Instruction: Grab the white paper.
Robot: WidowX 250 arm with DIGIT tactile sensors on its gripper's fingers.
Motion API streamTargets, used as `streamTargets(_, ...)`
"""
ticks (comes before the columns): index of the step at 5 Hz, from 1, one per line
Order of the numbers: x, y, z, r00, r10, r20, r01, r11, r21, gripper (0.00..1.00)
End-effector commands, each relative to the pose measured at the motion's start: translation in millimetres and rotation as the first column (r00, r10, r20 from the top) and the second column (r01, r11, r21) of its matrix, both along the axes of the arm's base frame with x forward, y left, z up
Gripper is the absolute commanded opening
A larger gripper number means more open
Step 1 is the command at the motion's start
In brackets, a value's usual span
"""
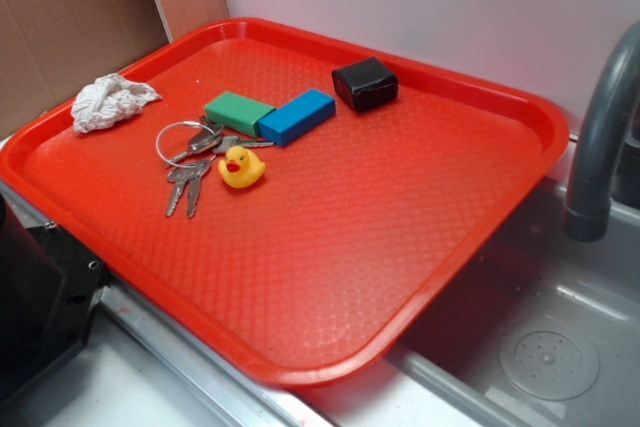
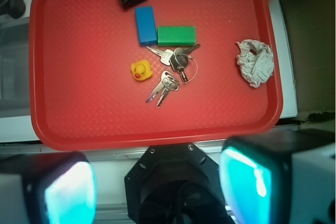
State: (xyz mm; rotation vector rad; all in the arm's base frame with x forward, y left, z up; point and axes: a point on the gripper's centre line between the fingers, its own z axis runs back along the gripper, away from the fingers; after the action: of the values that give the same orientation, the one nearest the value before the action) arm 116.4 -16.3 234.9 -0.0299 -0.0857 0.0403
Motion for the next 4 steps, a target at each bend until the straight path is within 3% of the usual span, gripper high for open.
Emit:
streamTargets(1,0.0,0.0,0.0,1.000,0.000,0.000,0.000,1.000,0.000,1.00)
streamTargets(2,32.1,42.8,-50.0,0.985,0.119,-0.124,-0.116,0.993,0.031,1.00)
streamTargets(3,62.5,87.2,-81.7,0.928,0.368,-0.057,-0.362,0.928,0.090,1.00)
streamTargets(4,70.0,108.0,-99.6,0.804,0.589,0.079,-0.594,0.795,0.125,1.00)
